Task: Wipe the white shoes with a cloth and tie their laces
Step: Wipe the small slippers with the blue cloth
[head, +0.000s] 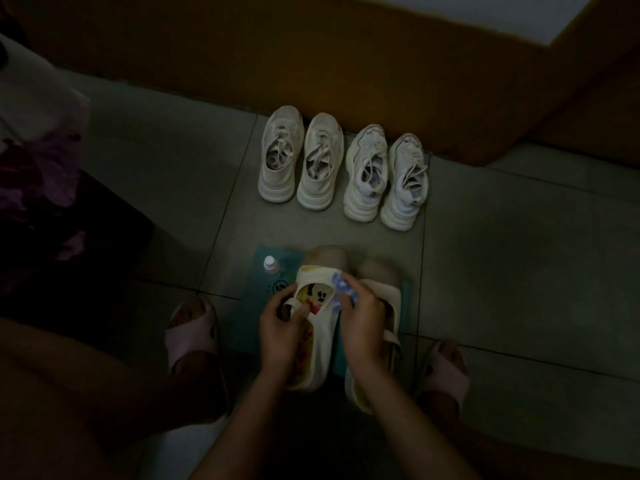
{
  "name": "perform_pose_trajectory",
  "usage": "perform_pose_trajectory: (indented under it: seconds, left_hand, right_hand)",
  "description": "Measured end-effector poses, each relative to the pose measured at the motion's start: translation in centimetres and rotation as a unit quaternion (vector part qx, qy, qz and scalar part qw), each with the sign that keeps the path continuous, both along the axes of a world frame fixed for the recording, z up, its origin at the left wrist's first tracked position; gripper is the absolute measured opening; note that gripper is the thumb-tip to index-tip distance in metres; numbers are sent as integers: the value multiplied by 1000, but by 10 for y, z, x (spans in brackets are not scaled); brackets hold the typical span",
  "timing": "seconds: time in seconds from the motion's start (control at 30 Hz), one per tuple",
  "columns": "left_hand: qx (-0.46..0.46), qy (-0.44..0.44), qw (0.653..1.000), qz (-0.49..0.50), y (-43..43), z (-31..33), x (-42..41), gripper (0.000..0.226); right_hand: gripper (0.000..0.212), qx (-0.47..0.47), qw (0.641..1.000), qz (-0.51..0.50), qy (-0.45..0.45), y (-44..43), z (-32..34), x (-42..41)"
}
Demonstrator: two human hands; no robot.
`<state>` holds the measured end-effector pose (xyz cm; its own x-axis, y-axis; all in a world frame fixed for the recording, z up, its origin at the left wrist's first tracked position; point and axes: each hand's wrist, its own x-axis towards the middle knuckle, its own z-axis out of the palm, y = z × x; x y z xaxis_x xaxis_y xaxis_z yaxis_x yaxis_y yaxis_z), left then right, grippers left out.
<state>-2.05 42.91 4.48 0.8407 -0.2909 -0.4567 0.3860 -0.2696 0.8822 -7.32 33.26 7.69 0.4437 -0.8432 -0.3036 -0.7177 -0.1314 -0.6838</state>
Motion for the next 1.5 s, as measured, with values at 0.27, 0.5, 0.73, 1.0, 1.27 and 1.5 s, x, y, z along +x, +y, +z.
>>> perform_pose_trajectory:
  seconds: [0.27, 0.5, 0.73, 1.0, 1.27, 1.5]
  left_hand:
    - [25, -15, 999, -12, -3, 2, -3, 33]
    - [56, 4, 998, 13, -7, 16, -11, 43]
    - [118, 39, 992, 23, -9, 12, -14, 39]
    - [98, 61, 991, 63, -10, 16, -18, 35]
    - [81, 64, 992, 75, -10, 18, -17, 22]
    - [94, 63, 991, 64, -12, 15, -17, 31]
  right_hand:
    - [27, 116, 990, -24, -81, 12, 25, -2]
    - [30, -46, 994, 93, -38, -65, 27, 70]
    - [29, -123, 943, 295, 93, -55, -17, 85]
    - [28, -133, 908, 397, -7, -43, -14, 64]
    - [30, -25, 884, 467, 5, -32, 2, 35]
    - [25, 30, 964, 259, -57, -56, 29, 61]
